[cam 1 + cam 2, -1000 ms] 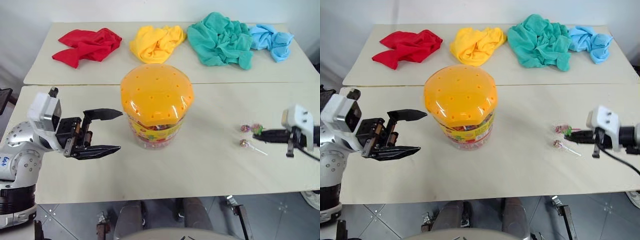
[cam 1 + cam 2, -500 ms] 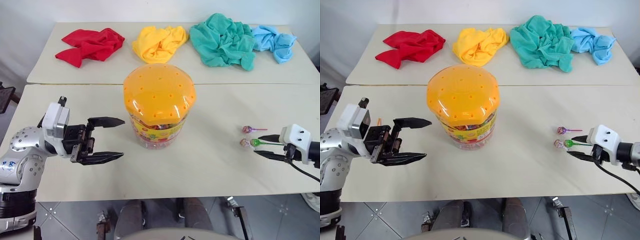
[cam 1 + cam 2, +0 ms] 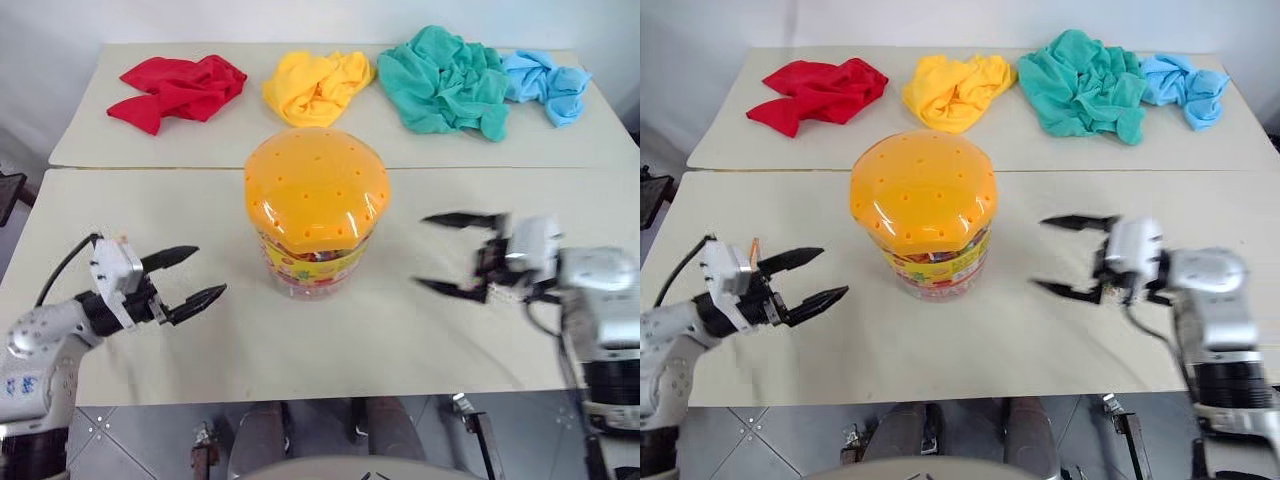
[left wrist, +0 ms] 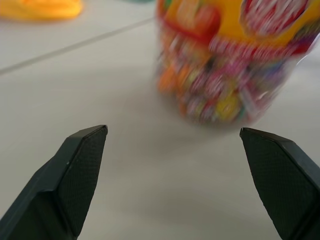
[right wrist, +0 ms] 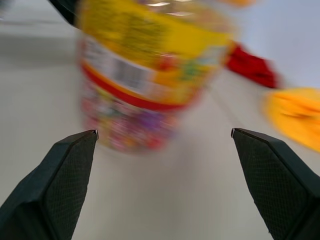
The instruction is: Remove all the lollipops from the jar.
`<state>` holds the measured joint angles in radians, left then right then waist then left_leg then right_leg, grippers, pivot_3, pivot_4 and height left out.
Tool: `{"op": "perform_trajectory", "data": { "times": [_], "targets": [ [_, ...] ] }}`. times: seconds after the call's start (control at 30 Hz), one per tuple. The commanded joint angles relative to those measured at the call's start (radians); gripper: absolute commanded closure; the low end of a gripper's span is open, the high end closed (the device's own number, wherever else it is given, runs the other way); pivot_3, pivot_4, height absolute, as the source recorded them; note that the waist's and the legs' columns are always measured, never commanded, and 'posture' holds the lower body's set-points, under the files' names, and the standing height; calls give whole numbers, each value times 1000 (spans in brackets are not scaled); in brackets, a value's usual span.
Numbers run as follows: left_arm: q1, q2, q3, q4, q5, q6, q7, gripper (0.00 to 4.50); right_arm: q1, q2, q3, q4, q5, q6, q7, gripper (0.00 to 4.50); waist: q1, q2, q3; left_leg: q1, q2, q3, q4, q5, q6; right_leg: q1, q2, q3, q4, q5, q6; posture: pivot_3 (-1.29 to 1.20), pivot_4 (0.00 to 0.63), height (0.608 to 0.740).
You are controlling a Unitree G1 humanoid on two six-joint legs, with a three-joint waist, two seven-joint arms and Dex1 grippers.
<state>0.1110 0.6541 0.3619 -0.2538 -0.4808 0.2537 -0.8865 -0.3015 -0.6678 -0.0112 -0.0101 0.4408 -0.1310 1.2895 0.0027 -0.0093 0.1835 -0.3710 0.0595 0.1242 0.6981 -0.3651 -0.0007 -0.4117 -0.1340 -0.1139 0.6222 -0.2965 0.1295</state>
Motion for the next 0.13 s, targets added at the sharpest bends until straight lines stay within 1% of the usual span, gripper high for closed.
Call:
{"op": "perform_trajectory", "data": {
  "times": [0.03, 0.13],
  "targets": [
    [67, -54, 13, -120, 41, -24, 112, 0, 18, 32, 54, -2, -72, -52, -19, 32, 4, 0, 0, 0, 0, 0, 0, 0, 0, 0, 0, 0, -1, 0, 0, 0, 150, 740],
    [115, -90, 26, -201, 74, -34, 182, 0, 51, 54, 46, -23, -88, -62, -71, 32, 10, 0, 0, 0, 0, 0, 2, 0, 1, 0, 0, 0, 0, 0, 0, 0, 150, 740]
  ]
}}
